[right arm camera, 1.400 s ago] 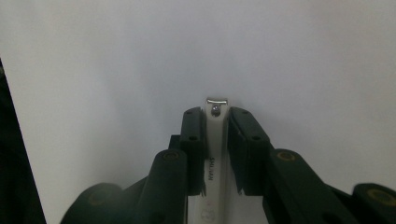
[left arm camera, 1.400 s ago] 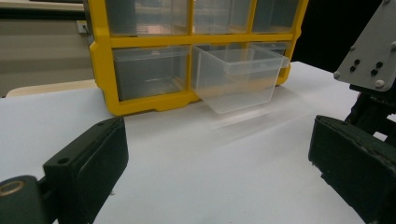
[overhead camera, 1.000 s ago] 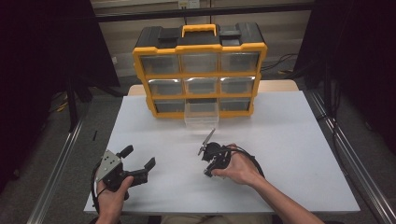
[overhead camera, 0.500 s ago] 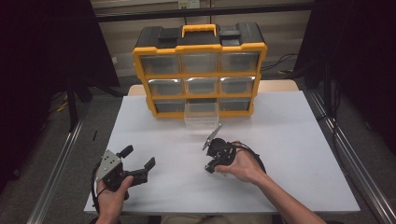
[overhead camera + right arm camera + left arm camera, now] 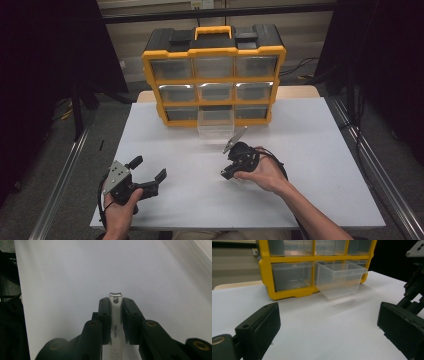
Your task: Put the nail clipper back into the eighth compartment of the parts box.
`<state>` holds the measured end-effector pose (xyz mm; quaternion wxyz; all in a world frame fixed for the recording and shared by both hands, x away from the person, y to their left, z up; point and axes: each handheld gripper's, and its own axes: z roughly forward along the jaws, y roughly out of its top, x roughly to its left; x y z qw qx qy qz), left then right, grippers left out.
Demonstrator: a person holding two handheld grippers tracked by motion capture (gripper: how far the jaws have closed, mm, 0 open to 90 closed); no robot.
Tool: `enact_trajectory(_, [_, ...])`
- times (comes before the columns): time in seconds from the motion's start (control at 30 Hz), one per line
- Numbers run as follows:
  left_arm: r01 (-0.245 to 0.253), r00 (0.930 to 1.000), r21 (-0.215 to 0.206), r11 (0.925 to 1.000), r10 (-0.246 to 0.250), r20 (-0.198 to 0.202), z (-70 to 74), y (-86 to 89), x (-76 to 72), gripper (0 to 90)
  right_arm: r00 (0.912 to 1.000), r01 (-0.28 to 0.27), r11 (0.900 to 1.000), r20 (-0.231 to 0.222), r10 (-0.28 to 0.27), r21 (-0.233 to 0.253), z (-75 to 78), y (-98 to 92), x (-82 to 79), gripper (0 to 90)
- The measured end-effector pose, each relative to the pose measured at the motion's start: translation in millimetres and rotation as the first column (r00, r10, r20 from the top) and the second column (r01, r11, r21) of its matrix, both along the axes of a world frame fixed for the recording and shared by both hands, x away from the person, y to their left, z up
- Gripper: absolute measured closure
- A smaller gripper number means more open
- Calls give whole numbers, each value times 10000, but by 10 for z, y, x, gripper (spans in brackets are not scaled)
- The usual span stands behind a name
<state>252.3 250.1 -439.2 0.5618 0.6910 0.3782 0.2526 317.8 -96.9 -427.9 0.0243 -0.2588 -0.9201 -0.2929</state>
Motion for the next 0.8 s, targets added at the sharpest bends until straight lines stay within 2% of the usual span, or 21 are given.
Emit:
enact_trajectory(0.07, [-69, 10000, 46, 10000, 69, -12, 0, 7, 1, 44, 10000, -10, 9999, 62, 9, 131, 26, -18, 5, 781])
enact_trajectory(0.13, [-74, 10000, -175, 9998, 74, -7, -2, -2, 4, 44, 9998, 12, 9996, 192, -17, 285, 56, -39, 9, 781])
enact_trajectory(0.23, [-82, 10000, -109, 9999, 82, -10, 0, -1, 4, 44, 9997, -61, 9987, 254, 49, 497, 107, -65, 8, 781])
enact_trajectory(0.4, [-56, 10000, -140, 9999, 56, -17, -1, -4, 3, 44, 9977, -214, 9964, 651, 161, 817, 195, -81, 4, 781])
enact_trajectory(0.53, [1, 9999, -151, 9999, 1, 113, 11, 11, 0, 33, 9957, -266, 9955, 909, 183, 910, 249, -92, 7, 781])
enact_trajectory(0.8, [46, 10000, -193, 9998, -45, 61, 6, 14, 2, 27, 9920, -306, 9916, 1252, 147, 1259, 429, -125, 20, 781])
